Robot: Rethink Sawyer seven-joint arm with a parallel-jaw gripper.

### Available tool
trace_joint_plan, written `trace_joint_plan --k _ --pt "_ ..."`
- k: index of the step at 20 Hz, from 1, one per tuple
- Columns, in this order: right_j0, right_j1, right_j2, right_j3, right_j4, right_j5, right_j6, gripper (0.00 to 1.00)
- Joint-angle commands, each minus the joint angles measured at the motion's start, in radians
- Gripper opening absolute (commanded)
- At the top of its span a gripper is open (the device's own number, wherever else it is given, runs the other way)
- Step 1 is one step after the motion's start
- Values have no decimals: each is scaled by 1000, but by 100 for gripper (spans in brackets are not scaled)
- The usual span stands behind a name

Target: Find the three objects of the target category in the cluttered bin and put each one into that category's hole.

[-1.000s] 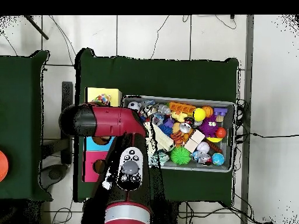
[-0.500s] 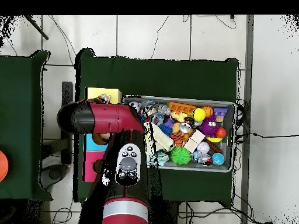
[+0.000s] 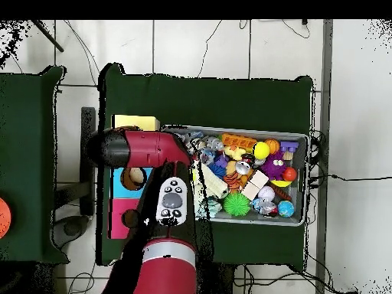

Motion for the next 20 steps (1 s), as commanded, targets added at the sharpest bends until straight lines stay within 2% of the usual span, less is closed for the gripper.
trace_joint_plan --k 1,9,13,20 --pt "-57 89 98 -54 -56 -12 6 0" --pt "-56 55 95 -18 -60 -14 24 0" --pt "-45 -66 72 69 -50 39 41 0" --pt "-39 -244 27 144 -50 203 10 0"
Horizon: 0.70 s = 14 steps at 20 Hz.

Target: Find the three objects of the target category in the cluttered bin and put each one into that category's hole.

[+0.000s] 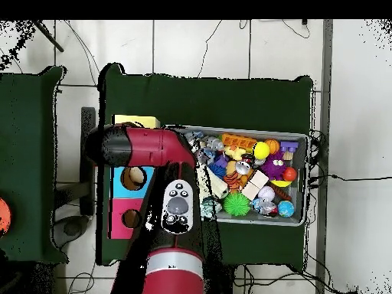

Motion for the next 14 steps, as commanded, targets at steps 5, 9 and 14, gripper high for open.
trace_joint_plan --k 5,9,14 --pt "-48 -214 32 151 -55 187 -16 0" --pt "-64 -210 45 160 -65 159 -17 0" --pt "-72 -225 49 154 -73 190 -27 0"
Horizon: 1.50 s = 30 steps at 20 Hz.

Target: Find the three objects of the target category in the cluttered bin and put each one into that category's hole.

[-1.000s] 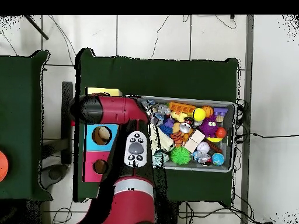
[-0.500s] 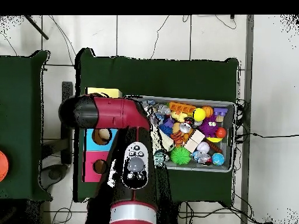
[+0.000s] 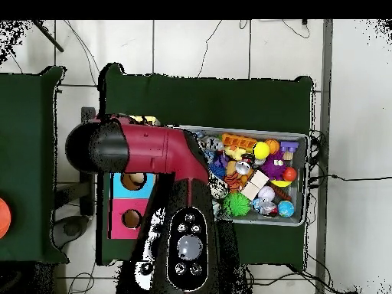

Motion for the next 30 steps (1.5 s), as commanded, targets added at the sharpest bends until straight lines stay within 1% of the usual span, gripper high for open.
trace_joint_plan --k 1,6,10,17,20,26,30 --pt "-45 -23 51 104 -73 120 -28 0" --pt "-44 -27 64 115 -69 135 -6 0" --pt "-41 -10 78 132 -61 89 24 0" --pt "-23 4 77 138 -52 67 63 0" --pt "-23 9 77 131 -54 71 62 0" --pt "-8 13 73 151 -46 43 95 0" --pt "13 11 61 140 -38 58 122 0"
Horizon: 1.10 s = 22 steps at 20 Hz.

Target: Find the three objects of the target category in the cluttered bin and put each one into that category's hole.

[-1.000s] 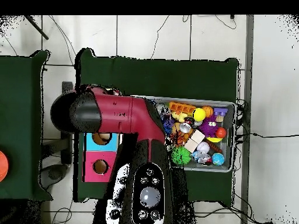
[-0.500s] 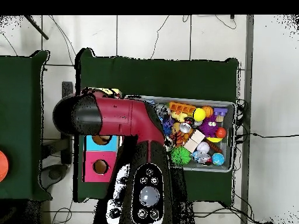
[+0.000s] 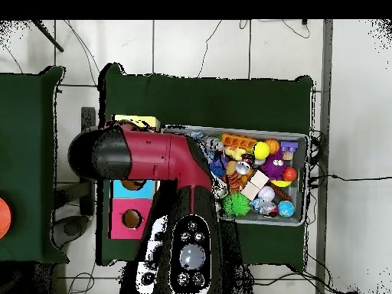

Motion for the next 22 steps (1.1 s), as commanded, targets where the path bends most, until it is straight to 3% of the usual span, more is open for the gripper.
trace_joint_plan --k 1,10,22 --pt "23 37 58 93 -3 64 129 0" --pt "50 64 48 64 18 57 166 0" --pt "35 187 39 -52 -12 -60 140 0"
